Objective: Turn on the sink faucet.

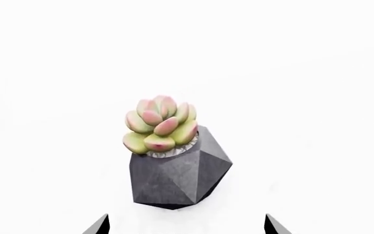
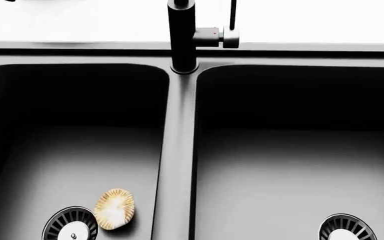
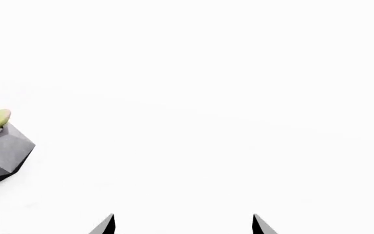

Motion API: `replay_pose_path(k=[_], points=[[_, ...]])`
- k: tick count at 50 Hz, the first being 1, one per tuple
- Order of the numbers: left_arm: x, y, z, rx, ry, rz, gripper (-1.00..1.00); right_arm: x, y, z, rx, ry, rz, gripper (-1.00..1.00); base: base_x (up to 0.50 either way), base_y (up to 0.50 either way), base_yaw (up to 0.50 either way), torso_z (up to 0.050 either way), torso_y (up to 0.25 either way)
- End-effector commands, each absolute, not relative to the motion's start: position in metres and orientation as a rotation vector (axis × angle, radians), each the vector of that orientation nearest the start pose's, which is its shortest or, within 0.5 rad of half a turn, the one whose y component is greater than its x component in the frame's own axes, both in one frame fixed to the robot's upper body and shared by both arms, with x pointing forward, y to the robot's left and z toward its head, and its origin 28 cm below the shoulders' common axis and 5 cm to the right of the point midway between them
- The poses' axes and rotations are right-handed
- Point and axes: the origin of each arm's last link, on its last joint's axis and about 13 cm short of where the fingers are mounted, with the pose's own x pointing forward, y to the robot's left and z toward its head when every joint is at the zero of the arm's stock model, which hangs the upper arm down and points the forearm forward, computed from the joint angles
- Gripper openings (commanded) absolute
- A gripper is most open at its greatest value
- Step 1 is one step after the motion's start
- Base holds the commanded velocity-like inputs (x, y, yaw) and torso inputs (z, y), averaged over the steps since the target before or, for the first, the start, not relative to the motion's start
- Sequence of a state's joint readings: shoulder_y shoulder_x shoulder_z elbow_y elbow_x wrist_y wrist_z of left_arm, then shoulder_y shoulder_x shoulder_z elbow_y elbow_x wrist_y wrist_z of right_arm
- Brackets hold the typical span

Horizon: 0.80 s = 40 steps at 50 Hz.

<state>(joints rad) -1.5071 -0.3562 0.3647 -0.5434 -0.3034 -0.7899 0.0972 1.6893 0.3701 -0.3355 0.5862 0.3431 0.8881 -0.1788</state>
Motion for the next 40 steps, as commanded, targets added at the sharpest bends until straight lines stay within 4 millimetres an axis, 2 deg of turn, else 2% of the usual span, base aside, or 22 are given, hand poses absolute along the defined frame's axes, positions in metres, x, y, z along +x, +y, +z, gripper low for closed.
replay_pose_path(k=[1,9,24,25,26,27,28,40], points=[[0.386,0.287,0.351,0.204,-0.076,-0.025,1.00,0.367,-0.187,0.410,-0.131,-0.123,0.102,1.00,0.26,0.00,0.00,0.000,0.000],[0.386,0.289,0.348,0.201,-0.067,-0.020,1.00,0.368,-0.187,0.410,-0.082,-0.153,0.120,1.00,0.09,0.00,0.00,0.000,0.000],[0.386,0.288,0.341,0.201,-0.053,-0.022,1.00,0.367,-0.187,0.410,-0.040,-0.069,0.232,1.00,0.00,0.00,0.00,0.000,0.000],[0.387,0.286,0.339,0.202,-0.050,-0.023,1.00,0.360,-0.194,0.373,0.102,0.031,0.182,1.00,0.00,0.00,0.00,0.000,0.000],[0.387,0.286,0.339,0.201,-0.049,-0.024,1.00,0.357,-0.186,0.339,0.066,0.078,0.184,1.00,0.00,0.00,0.00,0.000,0.000],[0.387,0.286,0.339,0.202,-0.048,-0.025,1.00,0.349,-0.176,0.322,0.015,0.047,0.223,1.00,0.00,0.00,0.00,0.000,0.000],[0.387,0.286,0.339,0.202,-0.048,-0.025,1.00,0.339,-0.168,0.333,-0.028,-0.035,0.248,1.00,0.00,0.00,0.00,0.000,0.000],[0.387,0.288,0.335,0.203,-0.037,-0.021,1.00,0.344,-0.159,0.312,-0.026,0.008,0.287,1.00,0.00,0.00,0.00,0.000,0.000]])
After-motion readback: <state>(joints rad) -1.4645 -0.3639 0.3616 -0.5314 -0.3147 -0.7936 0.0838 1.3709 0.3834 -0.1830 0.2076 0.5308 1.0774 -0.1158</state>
